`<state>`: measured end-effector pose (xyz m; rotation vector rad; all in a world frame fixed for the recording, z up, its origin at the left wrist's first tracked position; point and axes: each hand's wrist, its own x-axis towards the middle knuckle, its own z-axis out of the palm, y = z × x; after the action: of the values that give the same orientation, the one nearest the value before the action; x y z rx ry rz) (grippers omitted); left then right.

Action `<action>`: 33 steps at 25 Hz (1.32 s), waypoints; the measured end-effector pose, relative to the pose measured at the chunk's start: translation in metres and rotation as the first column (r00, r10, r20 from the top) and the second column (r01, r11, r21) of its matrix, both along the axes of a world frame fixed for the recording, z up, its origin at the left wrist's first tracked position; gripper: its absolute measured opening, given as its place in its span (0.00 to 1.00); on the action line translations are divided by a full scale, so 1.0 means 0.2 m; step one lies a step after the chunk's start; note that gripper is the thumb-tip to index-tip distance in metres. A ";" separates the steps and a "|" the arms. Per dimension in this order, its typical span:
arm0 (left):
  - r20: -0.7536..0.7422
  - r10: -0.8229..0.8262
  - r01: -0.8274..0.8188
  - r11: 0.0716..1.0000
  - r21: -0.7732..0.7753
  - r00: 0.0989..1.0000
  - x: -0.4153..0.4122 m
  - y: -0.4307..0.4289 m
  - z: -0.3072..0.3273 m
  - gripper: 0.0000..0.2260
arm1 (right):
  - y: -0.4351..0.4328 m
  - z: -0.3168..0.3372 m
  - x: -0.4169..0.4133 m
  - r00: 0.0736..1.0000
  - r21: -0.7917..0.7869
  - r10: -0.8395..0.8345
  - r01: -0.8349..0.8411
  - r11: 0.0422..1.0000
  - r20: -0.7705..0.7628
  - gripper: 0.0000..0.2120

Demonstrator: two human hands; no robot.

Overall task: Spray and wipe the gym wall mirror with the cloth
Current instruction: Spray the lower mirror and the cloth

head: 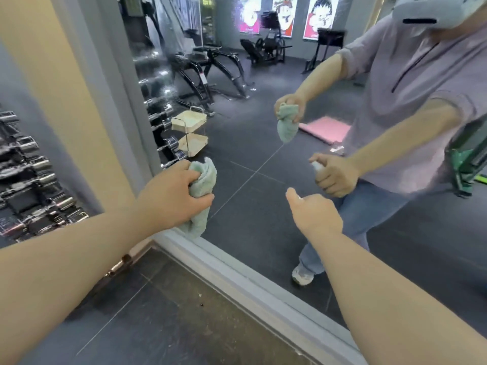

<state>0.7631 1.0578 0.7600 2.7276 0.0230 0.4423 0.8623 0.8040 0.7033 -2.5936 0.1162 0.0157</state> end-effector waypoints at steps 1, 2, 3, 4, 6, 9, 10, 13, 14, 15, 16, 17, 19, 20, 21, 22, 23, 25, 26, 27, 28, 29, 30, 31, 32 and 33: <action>-0.001 0.015 -0.015 1.000 -0.020 1.000 0.06 0.07 -0.02 0.15 | 0.09 -0.02 0.05 1.000 0.008 0.006 -0.006 1.000 -0.011 0.26; -0.009 0.031 -0.031 0.999 -0.035 0.999 0.12 0.15 -0.04 0.15 | 0.19 -0.04 0.11 0.999 0.012 0.024 -0.024 1.000 -0.021 0.26; -0.024 0.052 -0.053 0.998 -0.041 0.998 0.17 0.23 -0.08 0.14 | 0.29 -0.07 0.16 0.998 0.014 0.051 -0.050 0.999 -0.030 0.25; -0.045 0.077 -0.078 0.996 -0.041 0.996 0.22 0.33 -0.12 0.14 | 0.40 -0.08 0.21 0.996 0.016 0.071 -0.070 0.997 -0.050 0.25; -0.097 0.104 -0.110 0.992 -0.062 0.990 0.30 0.50 -0.18 0.12 | 0.60 -0.10 0.29 0.991 -0.002 0.099 -0.100 0.995 -0.095 0.26; -0.135 0.117 -0.133 0.985 -0.113 0.984 0.44 0.80 -0.26 0.12 | 0.95 -0.13 0.39 0.972 -0.029 0.114 -0.123 0.992 -0.205 0.27; -0.131 0.123 -0.138 0.984 -0.117 0.984 0.49 0.90 -0.27 0.12 | 1.06 -0.14 0.41 0.968 -0.032 0.122 -0.132 0.991 -0.219 0.25; -0.132 0.083 -0.103 0.983 -0.152 0.988 0.66 1.17 -0.30 0.11 | 1.35 -0.20 0.44 0.962 0.000 0.133 -0.137 0.991 -0.237 0.17; -0.152 0.074 -0.099 0.981 -0.166 0.986 0.71 1.25 -0.32 0.11 | 1.44 -0.22 0.45 0.963 0.046 0.102 -0.094 0.995 -0.249 0.17; -0.179 0.073 -0.105 0.979 -0.176 0.981 0.75 1.32 -0.33 0.11 | 1.52 -0.23 0.45 0.966 0.114 0.064 -0.036 0.993 -0.251 0.19; -0.204 0.054 -0.094 0.977 -0.193 0.978 0.78 1.40 -0.35 0.12 | 1.62 -0.24 0.45 0.963 0.186 0.006 0.045 0.982 -0.269 0.21; -0.217 0.022 -0.070 0.974 -0.217 0.976 0.80 1.46 -0.37 0.14 | 1.69 -0.25 0.46 0.958 0.244 -0.050 0.122 0.962 -0.282 0.23; -0.232 -0.053 -0.009 0.966 -0.258 0.971 0.84 1.57 -0.40 0.24 | 1.83 -0.25 0.48 0.949 0.349 -0.123 0.224 0.910 -0.289 0.26; -0.245 -0.094 0.026 0.963 -0.267 0.965 0.86 1.63 -0.42 0.29 | 1.89 -0.26 0.50 0.950 0.395 -0.143 0.249 0.884 -0.277 0.25; -0.269 -0.133 0.060 0.962 -0.266 0.954 0.88 1.69 -0.44 0.30 | 1.95 -0.27 0.52 0.951 0.441 -0.162 0.269 0.857 -0.265 0.25; -0.292 -0.168 0.088 0.959 -0.268 0.942 0.90 1.73 -0.47 0.27 | 2.00 -0.27 0.54 0.948 0.487 -0.181 0.292 0.823 -0.262 0.25; -0.318 -0.202 0.113 0.954 -0.276 0.926 0.93 1.76 -0.49 0.24 | 2.04 -0.28 0.56 0.941 0.520 -0.207 0.322 0.791 -0.268 0.25; -0.379 -0.250 0.139 0.945 -0.298 0.891 0.97 1.78 -0.52 0.20 | 2.09 -0.29 0.61 0.911 0.551 -0.271 0.405 0.730 -0.310 0.26; -0.410 -0.270 0.145 0.939 -0.311 0.871 0.98 1.78 -0.53 0.20 | 2.12 -0.30 0.63 0.888 0.577 -0.300 0.456 0.678 -0.348 0.26; -0.444 -0.303 0.158 0.929 -0.334 0.843 0.99 1.77 -0.53 0.19 | 2.14 -0.30 0.64 0.861 0.618 -0.318 0.507 0.601 -0.397 0.26; -0.477 -0.355 0.197 0.916 -0.349 0.804 0.99 1.76 -0.54 0.17 | 2.15 -0.31 0.65 0.835 0.662 -0.320 0.550 0.509 -0.448 0.25; -0.512 -0.411 0.260 0.903 -0.342 0.754 0.99 1.75 -0.55 0.15 | 2.17 -0.32 0.65 0.812 0.705 -0.309 0.583 0.403 -0.495 0.25; -0.551 -0.454 0.326 0.890 -0.319 0.700 0.98 1.73 -0.56 0.11 | 2.19 -0.32 0.65 0.791 0.739 -0.287 0.609 0.286 -0.541 0.25; -0.591 -0.471 0.363 0.882 -0.301 0.654 0.98 1.72 -0.58 0.10 | 2.20 -0.33 0.65 0.770 0.756 -0.258 0.631 0.174 -0.583 0.26; -0.619 -0.474 0.378 0.879 -0.291 0.626 0.98 1.70 -0.59 0.12 | 2.21 -0.33 0.65 0.758 0.761 -0.221 0.643 0.092 -0.614 0.26; -0.627 -0.470 0.376 0.881 -0.288 0.621 0.99 1.69 -0.60 0.15 | 2.21 -0.34 0.65 0.758 0.765 -0.178 0.643 0.043 -0.627 0.27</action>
<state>0.9609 1.3963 0.6390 2.4801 -0.3839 -0.6987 0.9926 1.2464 0.6348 -1.0551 0.7755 0.2813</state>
